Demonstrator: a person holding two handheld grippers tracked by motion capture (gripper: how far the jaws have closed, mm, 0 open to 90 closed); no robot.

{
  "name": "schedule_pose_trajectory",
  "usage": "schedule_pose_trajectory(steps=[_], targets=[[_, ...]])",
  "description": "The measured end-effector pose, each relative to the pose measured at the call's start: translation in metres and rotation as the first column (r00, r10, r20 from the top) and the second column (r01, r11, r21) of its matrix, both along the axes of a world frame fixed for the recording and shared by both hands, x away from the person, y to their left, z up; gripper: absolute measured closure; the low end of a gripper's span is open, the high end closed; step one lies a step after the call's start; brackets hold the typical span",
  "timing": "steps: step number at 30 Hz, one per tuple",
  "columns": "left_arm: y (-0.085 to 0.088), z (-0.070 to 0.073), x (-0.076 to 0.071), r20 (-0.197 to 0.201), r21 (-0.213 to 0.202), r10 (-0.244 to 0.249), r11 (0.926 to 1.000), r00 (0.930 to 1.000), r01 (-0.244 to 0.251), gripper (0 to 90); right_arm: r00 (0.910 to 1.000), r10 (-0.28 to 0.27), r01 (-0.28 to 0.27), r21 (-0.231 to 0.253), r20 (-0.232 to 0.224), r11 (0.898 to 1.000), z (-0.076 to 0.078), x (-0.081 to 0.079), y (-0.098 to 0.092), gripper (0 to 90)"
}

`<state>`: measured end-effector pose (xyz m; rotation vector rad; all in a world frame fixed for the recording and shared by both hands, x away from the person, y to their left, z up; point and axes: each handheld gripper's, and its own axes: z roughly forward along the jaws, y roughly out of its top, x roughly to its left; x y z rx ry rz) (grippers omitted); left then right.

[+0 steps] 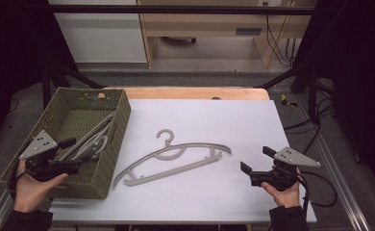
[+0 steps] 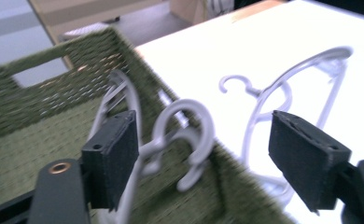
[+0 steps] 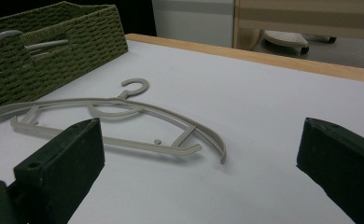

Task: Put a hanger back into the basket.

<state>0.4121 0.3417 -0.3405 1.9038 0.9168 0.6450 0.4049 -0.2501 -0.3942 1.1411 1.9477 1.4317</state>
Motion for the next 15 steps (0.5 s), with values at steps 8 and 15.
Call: schedule_pose_trajectory(steps=[8,15], targets=[[-0.032,-0.004,-0.005,0.003,-0.071,-0.088,0.9936,0.9962,0.088,11.7,1.0,-0.003,0.003,0.007,0.005,1.0,0.002,-0.001,-0.002,1.0],[-0.055,-0.01,-0.005,-0.003,-0.116,-0.131,0.9847,0.9914,0.13,7.5,0.9999,-0.001,0.001,0.009,0.012,1.0,0.003,-0.002,-0.002,0.8]])
